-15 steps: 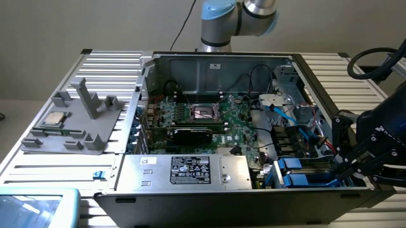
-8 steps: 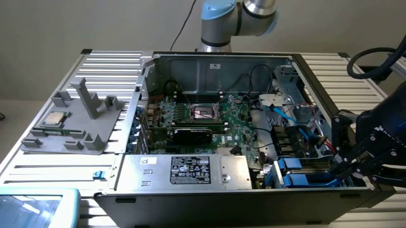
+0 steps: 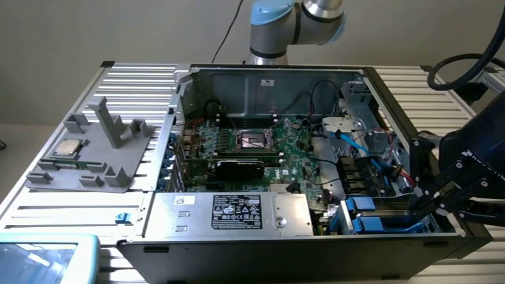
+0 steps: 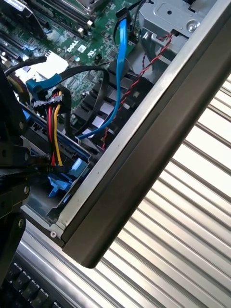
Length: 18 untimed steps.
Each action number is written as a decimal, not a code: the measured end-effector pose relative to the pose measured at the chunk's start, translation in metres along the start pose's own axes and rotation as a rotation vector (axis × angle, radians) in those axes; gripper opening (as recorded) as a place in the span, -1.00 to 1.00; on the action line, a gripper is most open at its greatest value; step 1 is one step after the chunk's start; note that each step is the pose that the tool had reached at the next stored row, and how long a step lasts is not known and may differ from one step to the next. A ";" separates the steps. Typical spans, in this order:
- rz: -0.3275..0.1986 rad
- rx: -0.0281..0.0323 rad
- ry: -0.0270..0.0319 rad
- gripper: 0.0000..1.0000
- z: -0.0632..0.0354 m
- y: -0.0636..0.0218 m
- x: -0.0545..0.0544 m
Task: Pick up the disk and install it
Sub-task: 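Insert the first disk wire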
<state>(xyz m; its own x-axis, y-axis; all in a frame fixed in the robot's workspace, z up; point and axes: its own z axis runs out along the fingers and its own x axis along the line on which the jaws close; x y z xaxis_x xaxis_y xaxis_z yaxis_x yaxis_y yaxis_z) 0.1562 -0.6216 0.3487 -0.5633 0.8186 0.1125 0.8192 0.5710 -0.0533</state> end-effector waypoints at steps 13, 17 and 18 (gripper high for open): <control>0.033 -0.0049 0.0008 -0.69 -0.0013 0.0033 0.006; 0.061 -0.0089 0.0017 -0.69 -0.0015 0.0032 0.006; 0.068 -0.0097 0.0020 -0.69 -0.0014 0.0031 0.006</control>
<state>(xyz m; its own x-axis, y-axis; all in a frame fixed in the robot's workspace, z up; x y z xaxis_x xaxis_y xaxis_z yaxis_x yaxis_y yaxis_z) 0.1558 -0.6153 0.3506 -0.5064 0.8551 0.1109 0.8564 0.5138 -0.0512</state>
